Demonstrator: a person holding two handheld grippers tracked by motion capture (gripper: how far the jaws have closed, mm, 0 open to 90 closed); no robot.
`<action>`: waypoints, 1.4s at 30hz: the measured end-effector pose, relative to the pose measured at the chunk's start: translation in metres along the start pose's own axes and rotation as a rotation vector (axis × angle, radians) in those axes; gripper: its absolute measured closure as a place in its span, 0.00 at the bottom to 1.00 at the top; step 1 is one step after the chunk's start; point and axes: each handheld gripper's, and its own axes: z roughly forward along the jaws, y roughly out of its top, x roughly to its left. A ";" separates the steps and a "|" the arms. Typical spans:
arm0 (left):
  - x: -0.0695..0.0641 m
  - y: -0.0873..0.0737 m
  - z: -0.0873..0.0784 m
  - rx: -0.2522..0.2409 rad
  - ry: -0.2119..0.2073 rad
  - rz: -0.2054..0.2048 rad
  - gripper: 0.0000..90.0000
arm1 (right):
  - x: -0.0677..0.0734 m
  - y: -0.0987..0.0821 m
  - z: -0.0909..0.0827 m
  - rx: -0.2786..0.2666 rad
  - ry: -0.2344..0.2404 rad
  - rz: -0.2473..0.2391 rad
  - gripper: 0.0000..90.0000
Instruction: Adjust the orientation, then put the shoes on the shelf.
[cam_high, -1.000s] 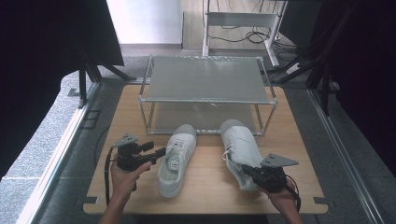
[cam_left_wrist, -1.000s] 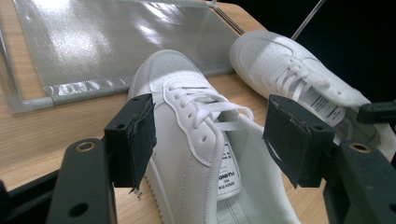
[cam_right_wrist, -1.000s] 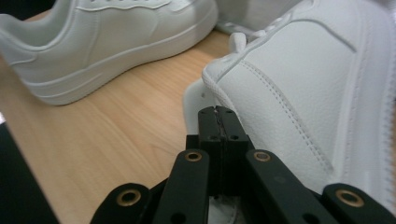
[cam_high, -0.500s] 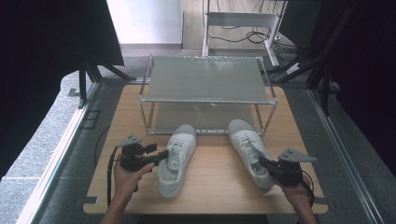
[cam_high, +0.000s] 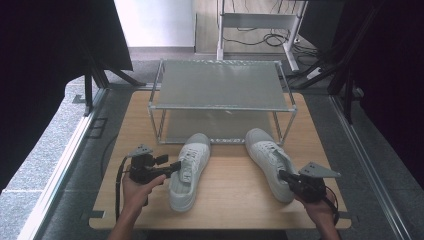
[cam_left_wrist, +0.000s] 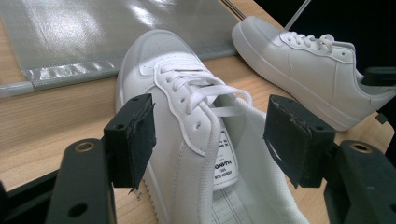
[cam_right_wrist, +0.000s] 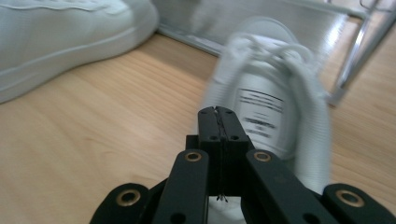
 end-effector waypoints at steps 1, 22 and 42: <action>0.000 0.000 0.000 0.003 0.000 -0.003 0.37 | 0.006 -0.001 -0.001 -0.002 0.014 -0.011 1.00; 0.003 0.001 -0.002 0.020 -0.002 -0.018 0.37 | 0.014 -0.026 -0.003 0.129 0.007 -0.008 0.98; -0.012 0.036 0.003 0.104 0.059 0.104 0.38 | -0.026 0.052 -0.006 -0.017 -0.002 -0.047 0.55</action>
